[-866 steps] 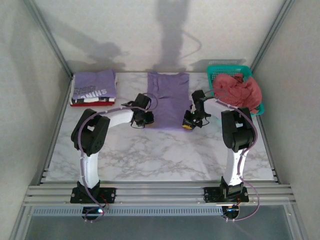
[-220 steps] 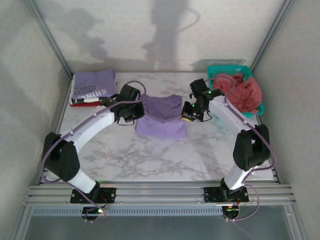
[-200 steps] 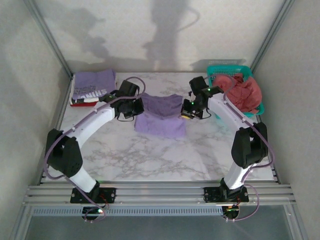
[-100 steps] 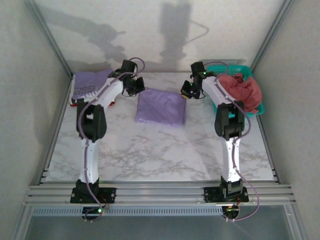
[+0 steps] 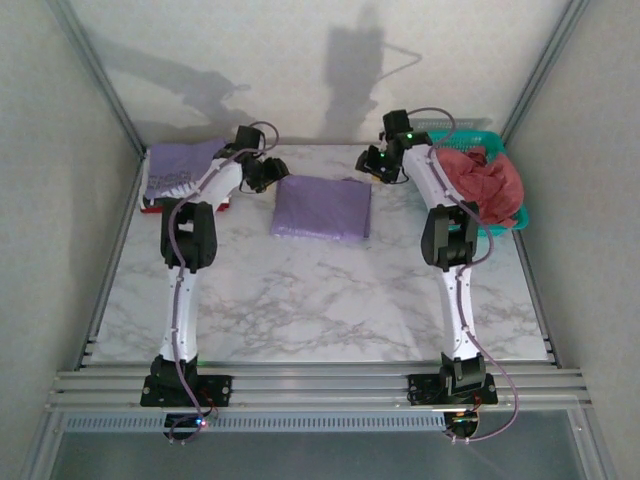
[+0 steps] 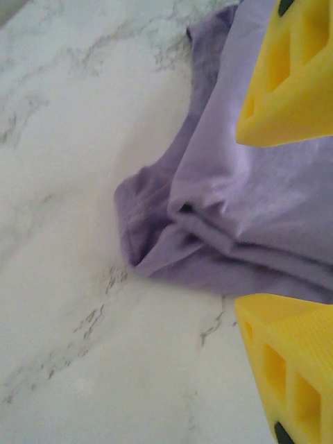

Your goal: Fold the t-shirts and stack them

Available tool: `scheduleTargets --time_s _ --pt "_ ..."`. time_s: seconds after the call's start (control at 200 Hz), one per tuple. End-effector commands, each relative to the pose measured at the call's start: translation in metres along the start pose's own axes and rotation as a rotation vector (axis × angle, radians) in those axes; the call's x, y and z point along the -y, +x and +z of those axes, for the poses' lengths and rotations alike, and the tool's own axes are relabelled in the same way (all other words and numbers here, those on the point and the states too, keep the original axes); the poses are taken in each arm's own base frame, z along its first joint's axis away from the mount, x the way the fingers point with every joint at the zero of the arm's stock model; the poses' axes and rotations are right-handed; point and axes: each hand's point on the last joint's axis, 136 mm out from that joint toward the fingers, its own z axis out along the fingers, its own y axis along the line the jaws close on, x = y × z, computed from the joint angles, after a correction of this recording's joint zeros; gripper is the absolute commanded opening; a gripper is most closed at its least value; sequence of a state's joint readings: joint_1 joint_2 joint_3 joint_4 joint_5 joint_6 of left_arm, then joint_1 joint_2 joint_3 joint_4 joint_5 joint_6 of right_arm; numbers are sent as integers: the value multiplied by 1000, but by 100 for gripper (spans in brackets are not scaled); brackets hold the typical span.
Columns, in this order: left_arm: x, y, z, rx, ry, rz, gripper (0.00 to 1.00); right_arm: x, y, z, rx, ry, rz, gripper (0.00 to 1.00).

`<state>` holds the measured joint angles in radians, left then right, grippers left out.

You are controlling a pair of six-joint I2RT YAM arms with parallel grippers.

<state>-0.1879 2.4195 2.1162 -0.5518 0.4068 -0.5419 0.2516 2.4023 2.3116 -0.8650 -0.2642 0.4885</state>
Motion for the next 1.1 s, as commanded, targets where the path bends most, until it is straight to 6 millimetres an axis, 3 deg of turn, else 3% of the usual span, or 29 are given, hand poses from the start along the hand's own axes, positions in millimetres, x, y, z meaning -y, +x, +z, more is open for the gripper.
scheduleTargets --time_s 0.0,0.125,0.265,0.416,0.521,0.601,0.711,0.896,1.001,1.096 --pt "35 -4 -37 64 5 87 57 -12 18 -19 -18 -11 -38 48" --pt "48 15 -35 58 -1 117 54 -27 37 -10 -57 -99 -13 45" --pt "45 43 -5 4 -9 124 34 -45 59 24 -136 -149 -11 42" --pt "28 65 24 -66 -33 114 18 -29 79 62 -221 -114 87 43" --pt "2 73 21 -62 -132 130 15 -16 95 73 -273 -74 117 44" --pt "-12 82 12 -58 -174 145 15 -12 108 67 -291 -41 105 44" --pt "-29 112 -2 -98 -167 130 16 1 140 51 -307 4 107 45" --pt "-54 191 -34 -166 -164 103 20 12 205 12 -324 34 79 45" --pt "-53 222 -59 -178 -117 92 31 9 232 -17 -319 -12 82 45" --pt "-47 228 -86 -166 -93 107 38 8 243 -44 -313 -30 66 45"
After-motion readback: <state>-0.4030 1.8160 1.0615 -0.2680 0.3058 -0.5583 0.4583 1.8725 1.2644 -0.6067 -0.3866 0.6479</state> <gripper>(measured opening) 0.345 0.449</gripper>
